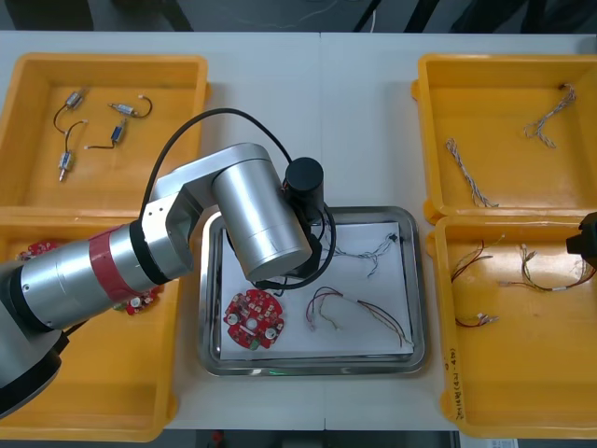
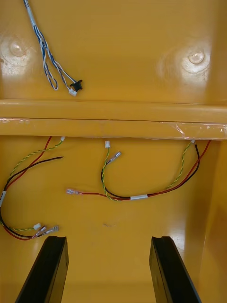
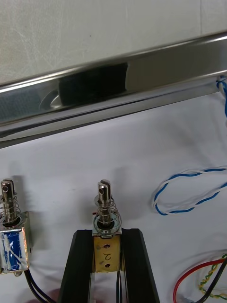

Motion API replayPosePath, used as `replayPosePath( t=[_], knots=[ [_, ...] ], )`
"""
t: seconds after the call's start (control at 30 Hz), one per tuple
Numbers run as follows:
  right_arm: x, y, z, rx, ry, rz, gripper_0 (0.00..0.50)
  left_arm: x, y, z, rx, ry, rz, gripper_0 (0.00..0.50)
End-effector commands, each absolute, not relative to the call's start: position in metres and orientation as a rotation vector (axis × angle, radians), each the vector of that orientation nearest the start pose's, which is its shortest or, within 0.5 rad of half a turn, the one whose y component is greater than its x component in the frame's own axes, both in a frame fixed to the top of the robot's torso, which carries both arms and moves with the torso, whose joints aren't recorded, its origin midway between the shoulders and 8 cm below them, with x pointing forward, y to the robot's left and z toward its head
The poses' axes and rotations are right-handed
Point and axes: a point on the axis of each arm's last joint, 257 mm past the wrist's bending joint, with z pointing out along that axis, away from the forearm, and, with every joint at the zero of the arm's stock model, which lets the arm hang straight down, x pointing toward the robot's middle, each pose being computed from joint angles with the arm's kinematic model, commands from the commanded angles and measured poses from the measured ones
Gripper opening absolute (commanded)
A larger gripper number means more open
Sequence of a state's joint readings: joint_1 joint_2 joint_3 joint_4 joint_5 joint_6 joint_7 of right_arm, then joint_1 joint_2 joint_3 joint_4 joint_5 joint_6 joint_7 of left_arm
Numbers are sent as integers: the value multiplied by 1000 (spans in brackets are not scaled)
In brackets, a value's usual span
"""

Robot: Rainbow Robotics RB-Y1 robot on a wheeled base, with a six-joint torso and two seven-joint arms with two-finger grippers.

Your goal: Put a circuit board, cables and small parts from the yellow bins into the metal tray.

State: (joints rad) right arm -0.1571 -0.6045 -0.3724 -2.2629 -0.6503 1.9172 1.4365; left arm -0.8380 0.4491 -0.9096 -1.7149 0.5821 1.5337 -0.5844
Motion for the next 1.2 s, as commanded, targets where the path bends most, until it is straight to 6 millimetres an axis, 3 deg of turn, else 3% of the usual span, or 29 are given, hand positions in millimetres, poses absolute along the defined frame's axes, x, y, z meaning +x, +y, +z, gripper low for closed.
replayPosePath(
  t=[0.03,0.17,0.2,0.4,0.53,0.83,1.2],
  knots=[
    [380,-365,-164,-25,2567,-78,500,442,45,-287,176,2698,-39,340],
    [380,-364,-164,-27,2566,-75,500,444,49,-287,165,2696,-32,491],
    [380,-364,-164,-28,2567,-74,500,444,49,-287,164,2694,-33,500],
    [380,-364,-164,-27,2566,-73,500,448,49,-281,147,2681,-42,500],
    [380,-362,-164,-35,2565,-69,500,449,46,-266,119,2679,-89,500],
    [380,-362,-163,-27,2565,-65,500,441,55,-205,56,2705,-156,500],
    [380,-361,-163,-24,2565,-62,500,448,106,-113,20,2689,-195,500]
  ],
)
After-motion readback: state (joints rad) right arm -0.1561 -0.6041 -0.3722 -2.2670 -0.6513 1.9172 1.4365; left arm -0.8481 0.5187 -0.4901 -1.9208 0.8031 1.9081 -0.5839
